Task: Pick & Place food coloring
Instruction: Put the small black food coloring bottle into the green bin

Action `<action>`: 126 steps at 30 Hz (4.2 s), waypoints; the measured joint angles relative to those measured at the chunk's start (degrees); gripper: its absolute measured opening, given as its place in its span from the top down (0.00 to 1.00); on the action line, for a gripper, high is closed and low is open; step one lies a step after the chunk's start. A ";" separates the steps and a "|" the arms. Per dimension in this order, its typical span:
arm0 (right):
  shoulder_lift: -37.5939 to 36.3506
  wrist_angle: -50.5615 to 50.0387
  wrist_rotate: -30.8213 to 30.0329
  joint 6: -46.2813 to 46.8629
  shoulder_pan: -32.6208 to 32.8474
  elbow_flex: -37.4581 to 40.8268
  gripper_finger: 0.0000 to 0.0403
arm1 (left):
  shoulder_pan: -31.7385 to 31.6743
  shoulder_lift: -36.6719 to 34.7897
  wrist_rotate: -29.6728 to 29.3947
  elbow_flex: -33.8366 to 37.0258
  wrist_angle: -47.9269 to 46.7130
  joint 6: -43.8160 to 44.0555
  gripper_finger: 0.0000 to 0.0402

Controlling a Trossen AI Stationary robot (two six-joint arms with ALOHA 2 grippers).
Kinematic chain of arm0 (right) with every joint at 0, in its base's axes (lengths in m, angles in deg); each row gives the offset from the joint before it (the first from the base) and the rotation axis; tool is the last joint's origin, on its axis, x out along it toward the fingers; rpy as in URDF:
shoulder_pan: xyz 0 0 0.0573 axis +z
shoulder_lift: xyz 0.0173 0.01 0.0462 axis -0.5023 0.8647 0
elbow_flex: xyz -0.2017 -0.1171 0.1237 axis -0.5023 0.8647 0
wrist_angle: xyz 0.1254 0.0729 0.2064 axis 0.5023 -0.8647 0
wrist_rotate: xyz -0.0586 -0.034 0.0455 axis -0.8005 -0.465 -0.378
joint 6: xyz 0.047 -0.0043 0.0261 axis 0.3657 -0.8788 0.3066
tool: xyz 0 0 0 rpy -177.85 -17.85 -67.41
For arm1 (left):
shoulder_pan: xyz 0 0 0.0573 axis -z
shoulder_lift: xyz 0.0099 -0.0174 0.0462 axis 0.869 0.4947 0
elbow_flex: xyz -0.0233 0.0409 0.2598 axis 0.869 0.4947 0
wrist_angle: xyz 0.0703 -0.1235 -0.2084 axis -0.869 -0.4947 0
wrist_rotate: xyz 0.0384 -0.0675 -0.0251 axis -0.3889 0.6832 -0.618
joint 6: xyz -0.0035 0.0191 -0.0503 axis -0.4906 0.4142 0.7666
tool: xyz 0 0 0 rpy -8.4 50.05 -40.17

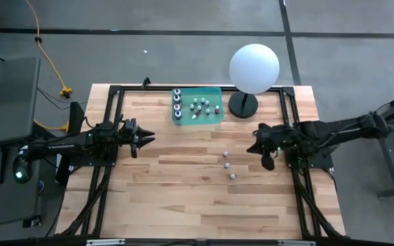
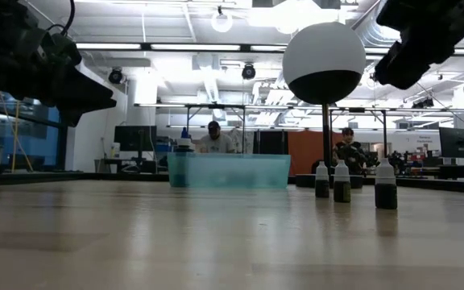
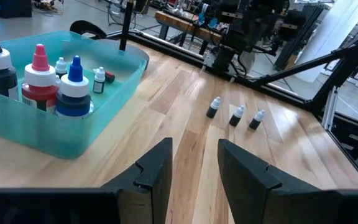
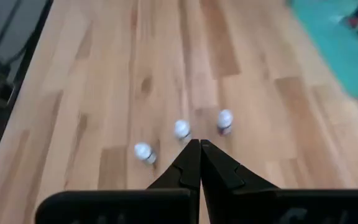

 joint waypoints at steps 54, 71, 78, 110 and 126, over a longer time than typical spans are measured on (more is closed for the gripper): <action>50.31 -0.66 -1.49 4.65 13.99 -19.90 0.53 | 0.00 0.00 -0.04 0.00 0.00 0.00 0.68; 50.31 -1.89 -2.38 5.20 13.99 -19.90 0.70 | 0.01 0.00 -0.04 0.00 0.00 0.01 0.68; 50.30 -1.97 -2.21 5.61 13.99 -19.90 0.79 | 0.02 0.02 -0.04 0.00 0.00 0.02 0.68; 45.83 -11.70 -8.51 9.26 8.27 -45.13 0.87 | 0.02 0.02 -0.04 0.00 0.00 0.02 0.68; 56.88 2.18 -7.42 3.04 -11.19 -52.29 0.87 | 0.00 0.00 -0.04 0.00 0.00 0.00 0.68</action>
